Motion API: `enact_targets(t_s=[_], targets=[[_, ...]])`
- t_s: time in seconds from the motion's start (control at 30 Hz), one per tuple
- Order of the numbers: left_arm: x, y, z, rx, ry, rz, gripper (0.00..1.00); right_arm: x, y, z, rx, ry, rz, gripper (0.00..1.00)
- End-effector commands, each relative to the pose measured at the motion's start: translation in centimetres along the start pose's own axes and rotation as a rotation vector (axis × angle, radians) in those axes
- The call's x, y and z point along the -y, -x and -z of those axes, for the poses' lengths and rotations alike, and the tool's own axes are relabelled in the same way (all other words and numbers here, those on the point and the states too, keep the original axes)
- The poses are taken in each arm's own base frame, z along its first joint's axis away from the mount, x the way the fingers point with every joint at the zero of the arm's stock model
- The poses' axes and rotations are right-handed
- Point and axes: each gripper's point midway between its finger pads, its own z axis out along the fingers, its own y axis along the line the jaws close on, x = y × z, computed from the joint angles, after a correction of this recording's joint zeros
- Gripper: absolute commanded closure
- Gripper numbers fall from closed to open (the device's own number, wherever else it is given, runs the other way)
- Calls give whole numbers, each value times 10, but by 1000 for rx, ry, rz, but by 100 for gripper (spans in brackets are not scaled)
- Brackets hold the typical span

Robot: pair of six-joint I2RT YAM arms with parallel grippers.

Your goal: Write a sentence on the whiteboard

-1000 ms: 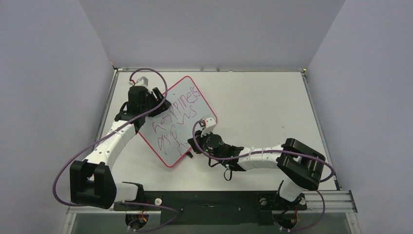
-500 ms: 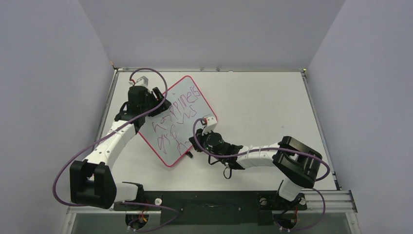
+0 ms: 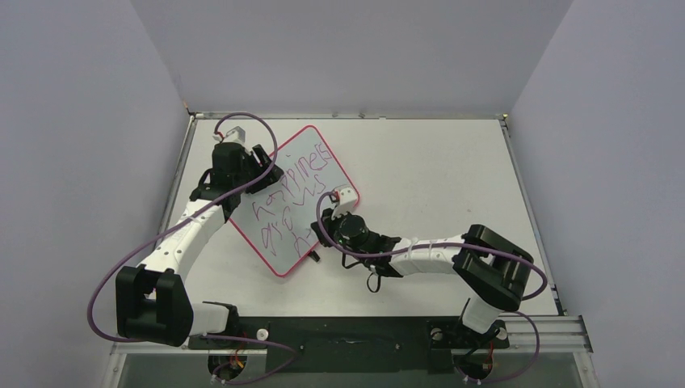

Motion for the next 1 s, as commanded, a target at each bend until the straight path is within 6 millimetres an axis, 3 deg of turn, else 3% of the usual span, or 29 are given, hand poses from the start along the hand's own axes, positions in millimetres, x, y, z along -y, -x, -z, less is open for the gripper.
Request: enact_targets(t_s=[0.0,0.17,0.3,0.47,0.67,0.83,0.97], targets=[[12,28,5,89,-21,-26,54,-21,1,-2,12,42,17,100],[12,29,5,90,-22,-25,54,-24,-18,7,-28,43,21,100],[13,29,6,94,-24,-25,54,-13,-37,16,-56,8,22,100],[13,29,6,93,-27,-22,54,3,-42,20,-63,-55,34,100],[14,30,9,99,-29,-24,54,26,-33,11,-61,-148,47,100],[14,29,8,101,-32,-23,54,52,-11,5,-32,-202,11,100],[13,29,7,100,-32,-23,54,52,7,6,-2,-195,20,100]])
